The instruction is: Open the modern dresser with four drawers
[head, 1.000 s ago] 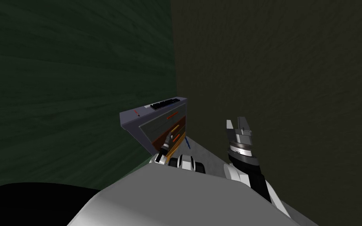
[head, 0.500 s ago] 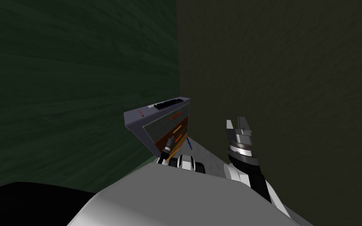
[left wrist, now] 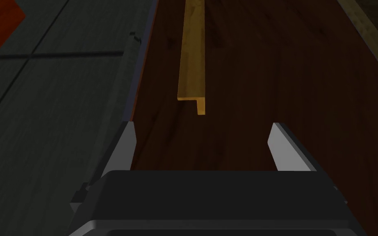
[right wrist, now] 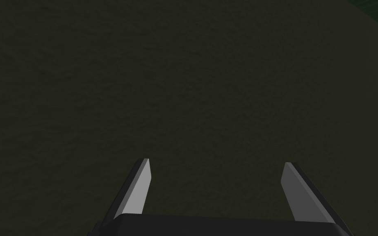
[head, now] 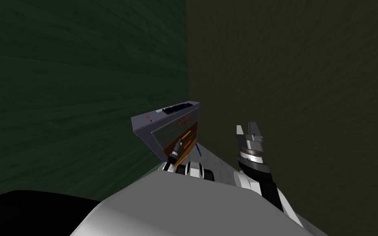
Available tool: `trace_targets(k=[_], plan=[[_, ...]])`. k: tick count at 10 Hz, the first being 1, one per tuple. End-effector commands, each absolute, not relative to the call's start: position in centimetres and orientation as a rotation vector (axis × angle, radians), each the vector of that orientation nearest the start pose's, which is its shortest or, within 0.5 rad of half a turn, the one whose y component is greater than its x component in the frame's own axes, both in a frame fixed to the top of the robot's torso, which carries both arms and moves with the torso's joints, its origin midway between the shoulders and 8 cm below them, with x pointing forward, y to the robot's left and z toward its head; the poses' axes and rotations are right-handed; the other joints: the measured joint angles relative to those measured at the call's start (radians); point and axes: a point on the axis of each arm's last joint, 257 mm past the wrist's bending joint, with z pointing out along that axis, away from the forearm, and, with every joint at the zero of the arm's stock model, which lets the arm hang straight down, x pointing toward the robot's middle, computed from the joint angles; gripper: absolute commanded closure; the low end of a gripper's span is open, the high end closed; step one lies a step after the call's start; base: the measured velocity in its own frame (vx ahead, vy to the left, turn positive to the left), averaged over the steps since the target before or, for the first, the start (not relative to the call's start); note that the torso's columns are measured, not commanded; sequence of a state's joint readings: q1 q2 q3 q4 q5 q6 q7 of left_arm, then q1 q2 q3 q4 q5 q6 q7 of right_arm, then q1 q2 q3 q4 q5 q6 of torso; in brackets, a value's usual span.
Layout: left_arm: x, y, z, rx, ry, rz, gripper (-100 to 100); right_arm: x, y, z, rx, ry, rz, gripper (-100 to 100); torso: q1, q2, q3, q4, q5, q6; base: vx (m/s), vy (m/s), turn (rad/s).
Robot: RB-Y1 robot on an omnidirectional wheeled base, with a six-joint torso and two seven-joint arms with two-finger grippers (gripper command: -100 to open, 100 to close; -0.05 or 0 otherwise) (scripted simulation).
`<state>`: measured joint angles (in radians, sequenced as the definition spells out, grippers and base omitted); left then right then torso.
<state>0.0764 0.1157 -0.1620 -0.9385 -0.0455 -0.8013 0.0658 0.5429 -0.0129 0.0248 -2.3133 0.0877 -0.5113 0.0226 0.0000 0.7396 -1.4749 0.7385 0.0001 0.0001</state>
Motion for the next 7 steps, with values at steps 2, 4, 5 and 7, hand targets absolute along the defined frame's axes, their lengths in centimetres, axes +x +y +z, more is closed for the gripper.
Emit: trace_targets(k=[2,4,5,7], plan=[[45.4,18.9,-36.7,-1.026,1.332,-1.325,-100,33.6,-26.2,2.6,0.582,0.676,1.239,0,0.0,-0.002,-0.001,-0.001,0.0,0.0,-0.03,0.024,-0.012],[46.6,18.7,-36.5,-1.034,1.343,-1.323,-100,33.6,-26.2,2.6,0.582,0.676,1.239,0,0.0,-0.002,-0.001,-0.001,0.0,0.0,-0.027,0.018,-0.016],[47.1,18.7,-36.3,-1.034,1.35,-1.32,-100,33.6,-26.2,2.6,0.582,0.676,1.239,0,0.0,-0.002,-0.001,-0.001,0.0,0.0,-0.026,0.019,-0.016],[48.1,18.6,-36.2,-1.041,1.363,-1.313,-100,33.6,-26.2,2.6,0.582,0.676,1.239,0,0.001,-0.003,-0.001,0.0,0.0,0.0,-0.036,0.016,-0.016]])
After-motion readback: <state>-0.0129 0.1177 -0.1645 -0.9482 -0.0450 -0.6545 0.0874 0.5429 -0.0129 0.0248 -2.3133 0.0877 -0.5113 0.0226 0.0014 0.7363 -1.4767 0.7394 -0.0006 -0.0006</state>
